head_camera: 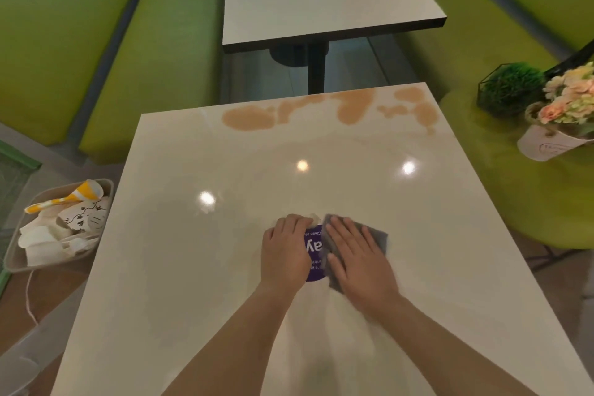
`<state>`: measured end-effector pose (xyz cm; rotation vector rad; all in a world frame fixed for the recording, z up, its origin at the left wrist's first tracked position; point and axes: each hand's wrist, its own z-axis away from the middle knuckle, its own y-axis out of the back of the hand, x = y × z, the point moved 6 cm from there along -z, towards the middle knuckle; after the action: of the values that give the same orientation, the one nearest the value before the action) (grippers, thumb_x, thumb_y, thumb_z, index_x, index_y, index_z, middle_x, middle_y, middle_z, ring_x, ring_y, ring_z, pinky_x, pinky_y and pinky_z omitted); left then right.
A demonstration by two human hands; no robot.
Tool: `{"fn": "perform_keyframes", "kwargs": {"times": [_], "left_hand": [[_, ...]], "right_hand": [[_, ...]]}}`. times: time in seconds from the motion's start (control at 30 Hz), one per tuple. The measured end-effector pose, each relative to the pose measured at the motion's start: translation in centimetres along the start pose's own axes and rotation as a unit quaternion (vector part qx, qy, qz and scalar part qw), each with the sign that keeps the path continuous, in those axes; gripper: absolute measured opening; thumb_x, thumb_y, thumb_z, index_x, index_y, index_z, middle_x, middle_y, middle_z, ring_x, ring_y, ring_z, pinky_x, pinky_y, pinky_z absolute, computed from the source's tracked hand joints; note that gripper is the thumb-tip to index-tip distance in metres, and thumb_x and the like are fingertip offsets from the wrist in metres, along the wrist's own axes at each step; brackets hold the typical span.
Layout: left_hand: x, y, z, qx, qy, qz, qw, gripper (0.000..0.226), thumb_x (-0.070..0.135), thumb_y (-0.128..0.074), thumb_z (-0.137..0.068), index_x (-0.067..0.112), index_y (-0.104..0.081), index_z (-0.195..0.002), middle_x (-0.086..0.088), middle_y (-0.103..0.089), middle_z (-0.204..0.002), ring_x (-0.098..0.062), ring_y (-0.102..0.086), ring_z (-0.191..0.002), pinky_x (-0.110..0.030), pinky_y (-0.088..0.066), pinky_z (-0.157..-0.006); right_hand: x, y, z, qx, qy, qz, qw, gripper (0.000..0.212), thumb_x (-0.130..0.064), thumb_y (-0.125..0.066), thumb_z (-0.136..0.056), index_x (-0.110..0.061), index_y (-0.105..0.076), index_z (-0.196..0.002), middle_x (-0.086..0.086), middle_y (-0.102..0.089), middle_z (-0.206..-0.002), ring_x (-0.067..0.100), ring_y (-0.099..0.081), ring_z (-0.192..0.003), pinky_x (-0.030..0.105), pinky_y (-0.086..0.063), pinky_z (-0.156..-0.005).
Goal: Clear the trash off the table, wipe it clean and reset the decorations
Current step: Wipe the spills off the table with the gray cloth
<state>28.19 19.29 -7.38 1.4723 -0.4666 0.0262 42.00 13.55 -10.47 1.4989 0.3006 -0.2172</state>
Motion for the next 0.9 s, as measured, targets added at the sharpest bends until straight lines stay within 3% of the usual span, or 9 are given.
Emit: {"fn": "perform_keyframes", "kwargs": {"times": [0.07, 0.17, 0.27, 0.4, 0.5, 0.63, 0.7, 0.83, 0.9], "left_hand": [[0.4, -0.2, -0.1, 0.014, 0.016, -0.006, 1.000, 0.048, 0.019, -0.066, -0.077, 0.029, -0.057, -0.123, 0.012, -0.057, -0.117, -0.013, -0.053, -0.108, -0.026, -0.036, -0.090], [1.2, 0.1, -0.2, 0.033, 0.032, -0.020, 0.999, 0.052, 0.010, -0.065, -0.072, 0.031, -0.059, -0.119, 0.012, -0.058, -0.112, -0.014, -0.054, -0.104, -0.027, -0.038, -0.089], [1.4, 0.1, -0.5, 0.068, 0.044, -0.016, 0.997, 0.047, 0.006, -0.068, -0.067, 0.030, -0.064, -0.108, 0.011, -0.061, -0.100, -0.016, -0.057, -0.092, -0.028, -0.044, -0.078], [1.6, 0.0, -0.8, 0.100, 0.053, -0.014, 0.994, 0.034, 0.010, -0.069, -0.070, 0.029, -0.066, -0.098, 0.010, -0.061, -0.093, -0.018, -0.057, -0.085, -0.029, -0.043, -0.069], [1.7, -0.2, -1.0, 0.100, 0.055, -0.029, 0.993, 0.027, 0.012, -0.069, -0.072, 0.027, -0.066, -0.095, 0.008, -0.060, -0.090, -0.019, -0.056, -0.081, -0.030, -0.042, -0.066], [2.0, 0.0, -1.0, 0.101, 0.070, -0.037, 0.992, 0.039, 0.004, -0.070, -0.064, 0.028, -0.069, -0.096, 0.009, -0.062, -0.088, -0.018, -0.056, -0.076, -0.029, -0.042, -0.064], [2.0, -0.1, -1.0, 0.100, 0.073, -0.041, 0.991, 0.039, 0.004, -0.070, -0.064, 0.028, -0.068, -0.094, 0.009, -0.061, -0.087, -0.018, -0.056, -0.076, -0.028, -0.041, -0.064], [1.9, -0.1, -2.1, 0.110, 0.075, -0.071, 0.989, 0.026, 0.008, -0.070, -0.066, 0.028, -0.068, -0.083, 0.010, -0.060, -0.080, -0.018, -0.056, -0.071, -0.028, -0.039, -0.062], [1.9, 0.0, -2.5, 0.121, 0.064, -0.092, 0.986, 0.020, 0.011, -0.070, -0.068, 0.029, -0.067, -0.076, 0.011, -0.060, -0.074, -0.017, -0.057, -0.067, -0.029, -0.040, -0.062]], "right_hand": [[2.9, 1.0, -0.5, -0.013, 0.023, 0.010, 1.000, 0.057, -0.047, -0.017, -0.101, -0.028, -0.018, -0.155, -0.012, -0.010, -0.162, 0.001, 0.003, -0.148, 0.030, 0.002, -0.121], [8.1, 2.5, -2.5, 0.010, -0.070, 0.023, 0.997, 0.064, -0.051, -0.009, -0.098, -0.026, -0.014, -0.156, -0.011, -0.004, -0.163, 0.005, 0.005, -0.149, 0.031, 0.004, -0.121], [7.3, 2.7, -3.5, 0.024, -0.105, 0.028, 0.994, 0.066, -0.049, -0.011, -0.096, -0.023, -0.020, -0.156, -0.005, -0.011, -0.163, 0.013, -0.002, -0.151, 0.036, -0.001, -0.122], [1.0, 0.7, -2.2, -0.009, 0.030, -0.012, 0.999, 0.056, -0.044, -0.023, -0.100, -0.026, -0.029, -0.153, -0.009, -0.019, -0.161, 0.013, -0.011, -0.150, 0.039, -0.006, -0.119], [1.0, 0.6, -2.2, -0.026, 0.085, -0.002, 0.996, 0.053, -0.045, -0.025, -0.102, -0.028, -0.031, -0.152, -0.011, -0.020, -0.160, 0.009, -0.012, -0.149, 0.038, -0.008, -0.119], [4.9, 1.8, -4.9, -0.014, 0.030, 0.002, 0.999, 0.056, -0.046, -0.018, -0.101, -0.029, -0.023, -0.154, -0.012, -0.012, -0.162, 0.004, 0.000, -0.149, 0.033, 0.003, -0.120], [4.6, 1.9, -4.7, 0.005, -0.008, 0.001, 1.000, 0.056, -0.045, -0.020, -0.101, -0.026, -0.027, -0.153, -0.009, -0.016, -0.162, 0.007, -0.004, -0.149, 0.035, 0.000, -0.120], [2.6, 1.1, -1.1, -0.033, 0.111, 0.008, 0.993, 0.055, -0.046, -0.025, -0.103, -0.027, -0.025, -0.154, -0.008, -0.015, -0.162, 0.010, -0.006, -0.150, 0.038, -0.006, -0.119], [5.0, 2.3, -1.7, -0.037, 0.108, 0.013, 0.993, 0.059, -0.051, -0.023, -0.101, -0.028, -0.020, -0.155, -0.010, -0.009, -0.162, 0.010, -0.004, -0.150, 0.036, -0.003, -0.120]]}}
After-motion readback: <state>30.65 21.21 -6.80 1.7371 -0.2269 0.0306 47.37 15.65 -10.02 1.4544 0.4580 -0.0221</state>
